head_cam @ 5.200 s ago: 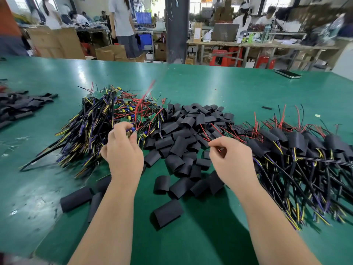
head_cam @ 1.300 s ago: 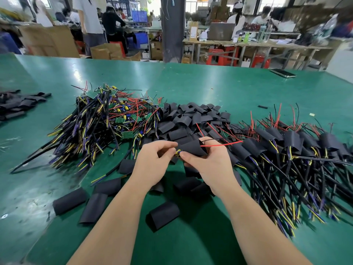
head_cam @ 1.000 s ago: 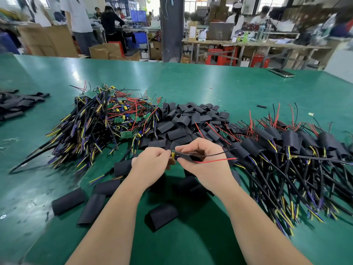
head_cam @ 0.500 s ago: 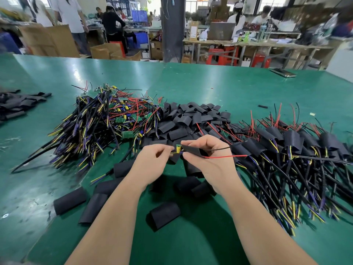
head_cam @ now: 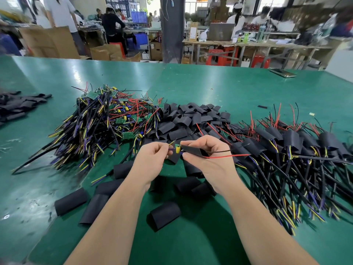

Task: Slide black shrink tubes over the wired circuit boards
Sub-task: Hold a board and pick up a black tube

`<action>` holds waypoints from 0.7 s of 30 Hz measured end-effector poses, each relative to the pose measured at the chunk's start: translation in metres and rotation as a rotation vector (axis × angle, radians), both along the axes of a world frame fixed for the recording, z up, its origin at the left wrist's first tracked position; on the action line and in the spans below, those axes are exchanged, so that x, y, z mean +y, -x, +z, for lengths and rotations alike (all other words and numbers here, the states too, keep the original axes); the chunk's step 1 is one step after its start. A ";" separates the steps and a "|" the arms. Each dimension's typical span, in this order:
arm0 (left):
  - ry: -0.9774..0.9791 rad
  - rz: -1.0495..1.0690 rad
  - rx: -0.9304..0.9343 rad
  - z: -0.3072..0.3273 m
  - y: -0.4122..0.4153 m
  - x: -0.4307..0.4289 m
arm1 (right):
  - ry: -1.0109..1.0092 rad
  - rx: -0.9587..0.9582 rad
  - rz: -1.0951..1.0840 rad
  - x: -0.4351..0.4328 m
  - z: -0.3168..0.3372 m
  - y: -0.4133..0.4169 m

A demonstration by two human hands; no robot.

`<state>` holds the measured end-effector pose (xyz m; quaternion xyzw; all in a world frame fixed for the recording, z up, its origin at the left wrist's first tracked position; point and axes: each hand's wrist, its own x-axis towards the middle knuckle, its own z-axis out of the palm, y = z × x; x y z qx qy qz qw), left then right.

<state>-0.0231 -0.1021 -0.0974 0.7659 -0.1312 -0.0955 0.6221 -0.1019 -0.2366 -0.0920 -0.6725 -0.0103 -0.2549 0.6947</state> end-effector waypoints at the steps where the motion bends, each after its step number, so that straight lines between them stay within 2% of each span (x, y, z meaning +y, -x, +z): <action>1: 0.051 0.012 -0.012 0.000 0.000 -0.001 | -0.034 0.015 -0.005 0.002 0.000 -0.001; 3: 0.135 0.002 -0.062 0.000 0.000 -0.001 | -0.207 0.060 -0.025 0.004 0.002 -0.003; 5: 0.174 -0.042 -0.166 0.000 0.000 0.000 | -0.490 0.108 -0.016 0.002 0.004 -0.004; 7: 0.125 -0.075 -0.332 0.000 0.000 0.001 | -0.694 0.156 0.006 -0.003 0.006 -0.004; 9: 0.062 -0.065 -0.466 -0.001 0.002 0.002 | -0.800 0.198 0.023 -0.006 0.007 -0.002; 11: 0.010 -0.031 -0.569 -0.003 0.002 0.003 | -0.817 0.226 0.021 -0.008 0.007 -0.002; 13: -0.054 -0.022 -0.657 -0.005 0.002 0.005 | -0.750 0.243 -0.005 -0.006 0.006 -0.002; 16: -0.151 -0.051 -0.737 -0.006 0.004 0.004 | -0.499 0.222 -0.132 -0.006 0.002 -0.005; 18: -0.125 -0.043 -0.723 -0.005 0.007 0.003 | -0.387 0.244 -0.216 -0.008 0.002 -0.005; 21: -0.036 -0.024 -0.623 -0.003 0.010 0.002 | -0.433 0.260 -0.248 -0.014 0.001 -0.004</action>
